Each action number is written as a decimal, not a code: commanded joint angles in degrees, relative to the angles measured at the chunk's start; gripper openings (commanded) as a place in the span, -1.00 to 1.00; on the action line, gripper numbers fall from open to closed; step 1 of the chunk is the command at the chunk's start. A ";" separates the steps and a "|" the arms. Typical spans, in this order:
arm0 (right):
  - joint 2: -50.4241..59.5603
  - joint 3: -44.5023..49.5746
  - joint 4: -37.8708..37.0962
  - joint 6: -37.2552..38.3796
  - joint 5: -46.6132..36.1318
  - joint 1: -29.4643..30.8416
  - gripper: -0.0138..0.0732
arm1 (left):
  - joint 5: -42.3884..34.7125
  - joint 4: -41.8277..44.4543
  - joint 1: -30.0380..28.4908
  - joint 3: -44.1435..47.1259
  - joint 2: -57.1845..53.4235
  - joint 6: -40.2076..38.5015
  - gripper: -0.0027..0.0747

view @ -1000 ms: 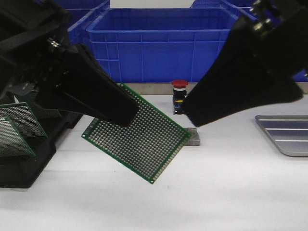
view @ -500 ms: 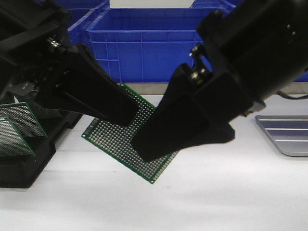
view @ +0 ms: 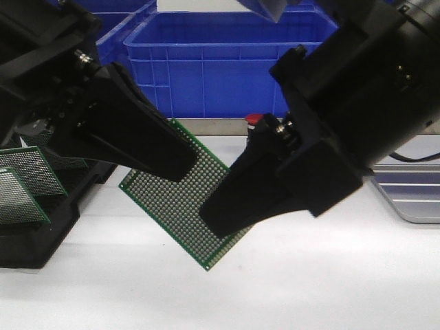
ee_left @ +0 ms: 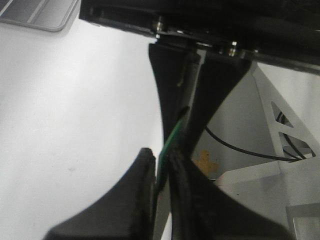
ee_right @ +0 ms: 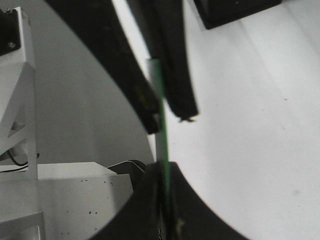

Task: Place circuit board on tray
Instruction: 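Bring the right gripper to the held board and grasp its edge, then carry the board with the right gripper and lay it on the silver tray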

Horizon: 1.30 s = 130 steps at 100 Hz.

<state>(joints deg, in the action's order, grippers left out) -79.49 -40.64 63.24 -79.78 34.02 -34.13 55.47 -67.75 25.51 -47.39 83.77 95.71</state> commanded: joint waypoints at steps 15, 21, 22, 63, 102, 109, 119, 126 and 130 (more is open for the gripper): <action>1.42 -1.86 2.76 0.19 -1.95 0.23 -0.83 | 2.45 -4.46 0.48 -1.50 -1.41 -0.75 0.18; 1.53 -1.86 2.76 0.51 -1.45 0.80 -0.83 | 1.76 -4.46 0.48 -1.50 -1.41 -0.75 0.32; 1.53 -1.86 2.76 0.70 -1.32 1.05 -0.83 | 1.64 -4.46 0.48 -1.50 -1.41 -0.75 0.34; 1.96 -1.86 -0.52 9.47 10.52 27.21 -0.83 | -2.96 -5.93 0.48 -1.50 -1.60 -0.75 0.37; -2.85 -1.86 1.23 15.07 -6.32 46.31 -0.83 | -2.53 -5.93 0.48 -1.50 -1.60 -0.75 0.36; -5.20 -2.13 2.52 15.07 -8.56 47.04 -0.83 | -2.33 -5.93 0.48 -1.50 -1.60 -0.75 0.37; -8.77 -3.71 3.87 15.07 -10.27 47.05 -0.83 | -2.33 -5.93 0.48 -1.50 -1.49 -0.75 0.37; -11.43 -5.61 4.49 15.07 -10.01 47.05 -0.83 | -2.33 -5.93 0.48 -1.50 -1.49 -0.75 0.37; -12.90 -6.65 4.49 15.07 -9.71 47.05 -0.83 | -2.22 -5.93 0.48 -1.50 -1.49 -0.75 0.37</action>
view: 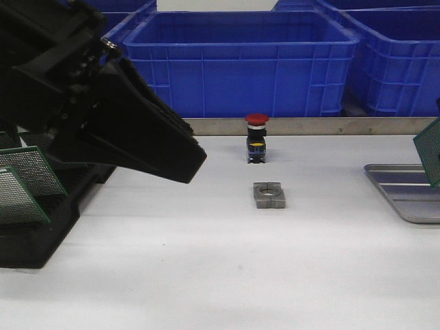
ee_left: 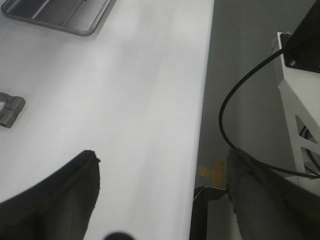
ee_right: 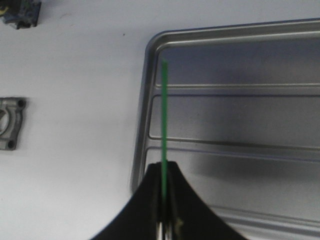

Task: Place circuit board on tray
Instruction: 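Carry the board with the right gripper and lay it on the silver tray, then grasp a second green circuit board from the rack with the left gripper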

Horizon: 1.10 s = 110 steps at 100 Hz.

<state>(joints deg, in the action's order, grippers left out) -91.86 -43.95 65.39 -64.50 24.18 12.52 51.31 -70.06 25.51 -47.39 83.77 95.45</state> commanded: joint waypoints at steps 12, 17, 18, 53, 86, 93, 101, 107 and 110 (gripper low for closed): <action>-3.83 -6.63 2.34 -0.02 1.88 0.40 -0.81 | 1.93 -3.62 0.48 -1.50 -1.49 -0.49 0.37; -4.84 -7.55 2.34 0.09 2.96 0.40 -0.73 | 2.06 -3.62 0.48 -1.50 -1.49 -0.49 0.37; -4.84 -7.66 2.34 0.09 3.09 0.40 -0.71 | 2.06 -3.62 0.48 -1.50 -1.49 -0.49 0.37; -5.71 -8.35 2.28 0.09 0.48 0.77 0.60 | 3.53 -3.62 0.48 -1.50 -1.49 -0.49 0.36; 1.45 -7.45 -0.65 0.36 6.42 1.81 0.60 | 3.29 -3.02 -0.07 -1.62 -1.61 -0.49 0.36; 4.57 -5.82 -0.57 0.58 5.62 1.81 0.60 | 1.86 -0.44 -1.54 -1.84 -2.03 -1.11 0.36; 8.70 -3.28 -0.64 0.52 4.17 1.81 0.60 | 1.57 2.65 -4.06 -2.56 -3.51 -3.56 0.36; 11.50 -1.46 -0.64 0.42 2.25 1.81 0.60 | 1.57 5.18 -6.28 -3.38 -5.09 -5.02 0.36; 13.28 -0.43 -0.64 0.42 1.21 1.81 0.60 | 1.57 6.67 -7.24 -3.96 -6.24 -5.15 0.36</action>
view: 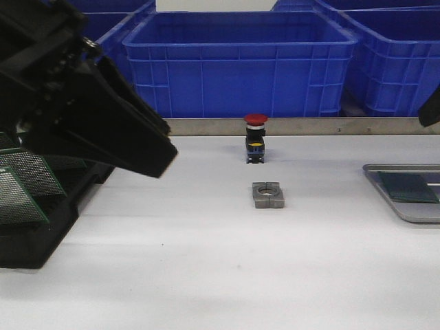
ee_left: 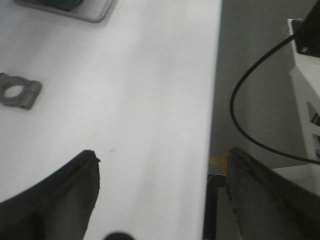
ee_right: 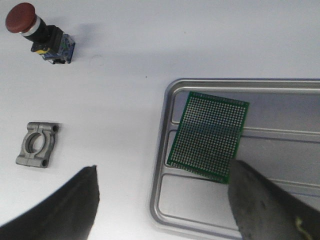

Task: Place circuit board on tray
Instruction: 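Grasp a second green circuit board from the rack with the left gripper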

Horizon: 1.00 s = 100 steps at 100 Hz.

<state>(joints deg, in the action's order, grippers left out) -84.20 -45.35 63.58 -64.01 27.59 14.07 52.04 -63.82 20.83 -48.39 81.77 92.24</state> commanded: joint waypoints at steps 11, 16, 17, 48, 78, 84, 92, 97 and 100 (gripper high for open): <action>10.22 2.76 1.17 -0.07 -4.42 0.26 0.60 | -0.94 10.14 -5.15 -4.40 -8.24 -1.93 0.36; 11.94 2.92 1.17 -0.07 -4.47 0.26 0.60 | -2.79 17.11 -5.30 -4.50 -10.29 -1.93 0.36; 12.09 2.92 1.17 -0.07 -4.47 0.26 0.60 | -2.97 18.20 -5.30 -4.50 -10.49 -1.93 0.36; 14.08 2.92 1.17 -0.07 -2.75 0.26 0.60 | -7.53 43.42 -5.79 -0.43 -12.11 -8.28 0.34; 14.08 2.92 1.17 -0.07 -2.75 0.26 0.60 | -14.15 44.03 -5.79 1.93 -9.20 -9.79 0.34; 14.08 2.92 1.17 -0.07 -2.75 0.26 0.60 | -15.19 43.92 -5.79 1.93 -7.50 -9.79 0.34; 14.08 2.92 1.17 -0.07 -2.69 0.26 0.60 | -16.93 43.68 -5.79 1.93 -5.51 -9.79 0.34; 14.08 2.92 1.17 -0.07 -2.63 0.26 0.60 | -18.11 43.56 -5.79 1.93 -4.29 -9.79 0.34; 14.08 2.92 1.17 -0.07 -2.63 0.26 0.60 | -19.15 43.43 -5.79 1.93 -3.46 -9.79 0.34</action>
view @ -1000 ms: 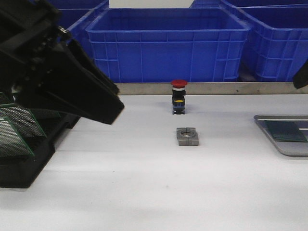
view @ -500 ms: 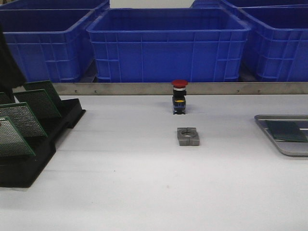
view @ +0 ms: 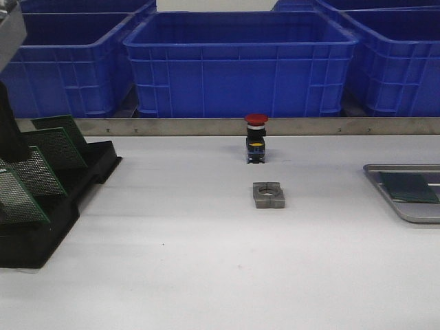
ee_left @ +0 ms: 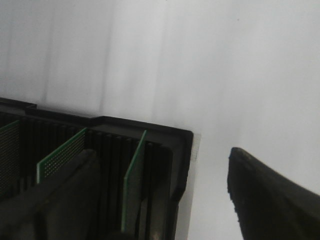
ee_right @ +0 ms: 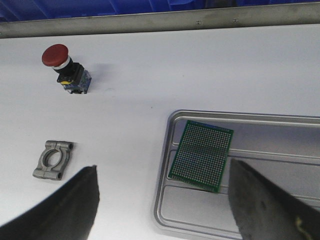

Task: Place circuit board on tray
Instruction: 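Grasp a second green circuit board from the rack with the left gripper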

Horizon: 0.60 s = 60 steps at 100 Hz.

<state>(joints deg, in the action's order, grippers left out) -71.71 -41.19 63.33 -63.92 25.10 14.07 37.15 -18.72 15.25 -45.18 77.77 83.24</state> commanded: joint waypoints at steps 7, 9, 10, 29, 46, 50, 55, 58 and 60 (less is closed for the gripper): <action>1.60 -1.24 1.42 -0.16 -0.01 0.26 0.60 | -6.32 -1.91 -0.22 -1.28 2.09 -0.79 0.34; 1.60 -1.24 1.42 -0.16 -0.01 0.26 0.60 | -6.71 -1.91 -0.22 -1.28 2.34 -0.79 0.33; 1.60 -1.24 1.42 -0.16 -0.01 0.26 0.60 | -7.10 -1.91 -0.22 -1.28 2.45 -0.79 0.32; 1.60 -1.24 1.42 -0.16 0.04 0.26 0.60 | -8.92 -1.91 -0.22 -1.39 3.54 -0.79 -0.22; 1.60 -1.24 1.42 -0.16 0.04 0.26 0.60 | -8.92 -1.91 -0.22 -1.39 3.54 -0.79 -0.83; 1.60 -1.24 1.42 -0.16 0.04 0.26 0.60 | -8.92 -1.91 -0.22 -1.39 3.54 -0.79 -0.93; 1.60 -1.24 1.42 -0.16 0.04 0.26 0.60 | -8.92 -1.91 -0.22 -1.39 3.54 -0.79 -0.98; 1.60 -1.24 1.42 -0.16 0.04 0.26 0.60 | -8.92 -1.91 -0.22 -1.39 3.54 -0.79 -0.98; 1.60 -1.24 1.42 -0.16 0.04 0.26 0.60 | -8.92 -1.91 -0.22 -1.39 3.54 -0.79 -0.98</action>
<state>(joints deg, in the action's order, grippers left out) -71.71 -41.19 63.33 -63.92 25.26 14.07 30.36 -19.30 15.25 -45.18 82.66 83.21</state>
